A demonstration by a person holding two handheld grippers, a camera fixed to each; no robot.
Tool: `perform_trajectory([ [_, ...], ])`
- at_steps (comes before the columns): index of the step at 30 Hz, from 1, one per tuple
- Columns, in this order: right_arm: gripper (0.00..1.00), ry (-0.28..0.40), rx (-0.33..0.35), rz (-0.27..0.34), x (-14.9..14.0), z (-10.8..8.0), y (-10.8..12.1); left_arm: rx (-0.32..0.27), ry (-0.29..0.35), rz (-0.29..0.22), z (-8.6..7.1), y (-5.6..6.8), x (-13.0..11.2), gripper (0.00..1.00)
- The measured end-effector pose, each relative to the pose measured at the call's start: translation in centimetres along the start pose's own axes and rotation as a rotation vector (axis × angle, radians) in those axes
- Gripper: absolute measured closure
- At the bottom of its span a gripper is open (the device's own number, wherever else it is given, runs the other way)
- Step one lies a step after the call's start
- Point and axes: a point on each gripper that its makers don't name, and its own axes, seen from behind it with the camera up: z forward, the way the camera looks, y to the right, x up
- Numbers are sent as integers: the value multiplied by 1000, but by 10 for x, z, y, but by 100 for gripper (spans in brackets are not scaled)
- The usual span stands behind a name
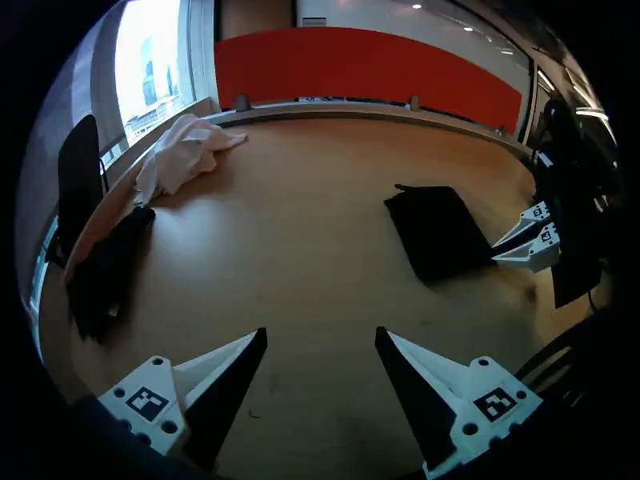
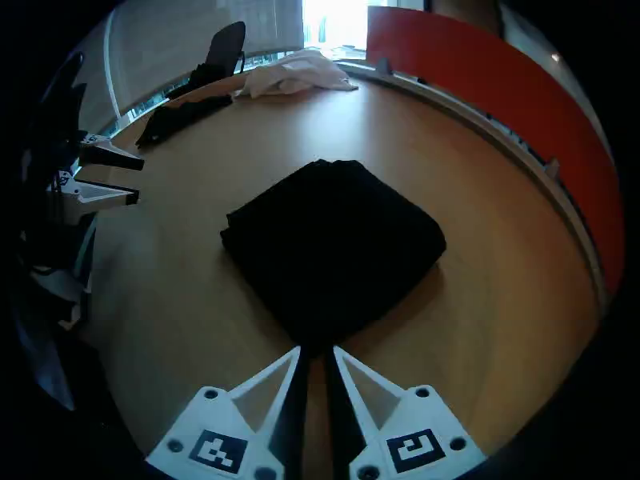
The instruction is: Fold towel
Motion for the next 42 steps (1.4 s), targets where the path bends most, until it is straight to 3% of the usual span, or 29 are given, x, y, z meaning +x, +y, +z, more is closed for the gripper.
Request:
perform_trajectory([
  [4, 97, 12, -1, 5, 4, -2, 1, 0, 2, -2, 0, 0, 1, 0],
  [14, 97, 62, -15, 4, 29, -17, 10, 0, 8, -12, 0, -1, 2, 0],
  [29, 97, 175, -40, -46, 107, -50, 27, 5, 39, -24, 1, -2, 13, 0],
  [42, 97, 251, -85, -97, 157, -89, 43, 1, 57, -18, -1, -2, 23, 0],
])
